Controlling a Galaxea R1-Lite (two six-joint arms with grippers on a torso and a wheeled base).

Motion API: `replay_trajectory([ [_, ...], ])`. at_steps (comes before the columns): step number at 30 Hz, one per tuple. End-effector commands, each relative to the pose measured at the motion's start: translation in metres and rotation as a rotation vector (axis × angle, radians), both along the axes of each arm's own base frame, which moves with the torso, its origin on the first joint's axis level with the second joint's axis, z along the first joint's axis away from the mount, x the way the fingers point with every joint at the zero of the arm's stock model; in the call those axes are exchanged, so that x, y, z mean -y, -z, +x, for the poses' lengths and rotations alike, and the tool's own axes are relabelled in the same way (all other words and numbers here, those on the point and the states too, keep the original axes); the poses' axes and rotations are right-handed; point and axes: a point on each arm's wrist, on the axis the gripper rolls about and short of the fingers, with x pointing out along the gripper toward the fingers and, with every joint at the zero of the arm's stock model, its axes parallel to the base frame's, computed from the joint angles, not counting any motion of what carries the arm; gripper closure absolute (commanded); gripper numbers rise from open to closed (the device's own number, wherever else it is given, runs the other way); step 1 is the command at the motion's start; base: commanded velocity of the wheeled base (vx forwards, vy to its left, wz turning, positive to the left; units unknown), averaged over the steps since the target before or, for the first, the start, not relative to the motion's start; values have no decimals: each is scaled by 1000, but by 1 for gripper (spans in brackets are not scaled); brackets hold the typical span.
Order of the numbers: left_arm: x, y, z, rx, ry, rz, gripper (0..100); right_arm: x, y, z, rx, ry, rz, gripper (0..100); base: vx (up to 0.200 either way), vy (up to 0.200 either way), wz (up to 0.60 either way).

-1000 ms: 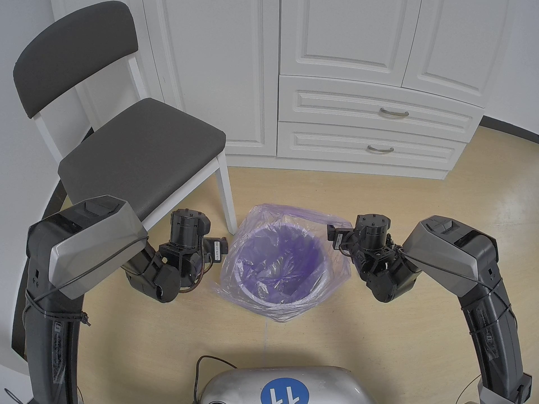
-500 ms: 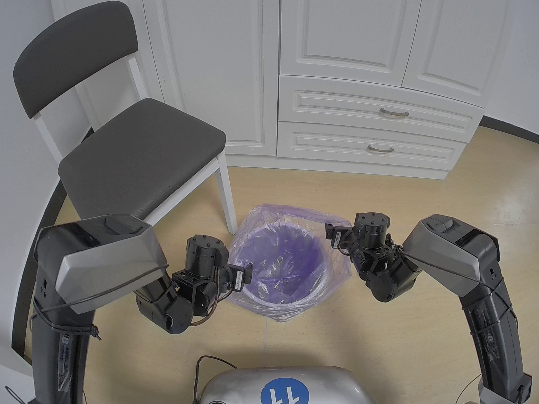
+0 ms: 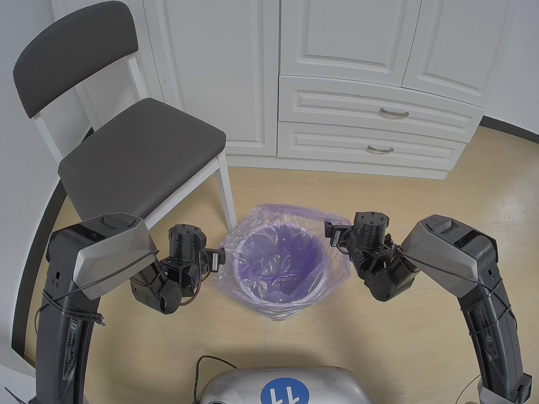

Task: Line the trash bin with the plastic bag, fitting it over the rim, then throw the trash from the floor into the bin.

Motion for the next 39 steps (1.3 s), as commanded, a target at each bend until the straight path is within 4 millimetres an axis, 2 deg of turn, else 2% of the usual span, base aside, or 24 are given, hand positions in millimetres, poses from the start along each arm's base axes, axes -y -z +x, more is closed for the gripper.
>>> replay_trajectory([
  [1, -10, 2, 9, 16, -32, -9, 0, 0, 7, 3, -4, 4, 9, 0, 0, 0, 0],
  [11, -9, 20, 23, 26, -48, -34, 0, 1, 23, 30, 6, 36, 107, 0, 0, 0, 0],
  [16, -10, 31, 31, 32, -63, -53, 0, -5, 27, 49, -93, 65, 209, 0, 0, 0, 0],
  [21, -12, 40, 36, 20, -71, -47, 0, -3, 31, 60, -198, 108, 243, 0, 0, 0, 0],
  [27, -14, 47, 32, -60, -73, -12, 0, 1, 36, 63, -286, 145, 217, 0, 0, 0, 0],
  [36, -18, 42, 24, -144, -79, 44, 0, 10, 41, 62, -389, 182, 184, 0, 0, 0, 0],
  [39, -18, 40, 24, -130, -79, 39, 0, 9, 34, 63, -367, 188, 222, 0, 0, 0, 0],
])
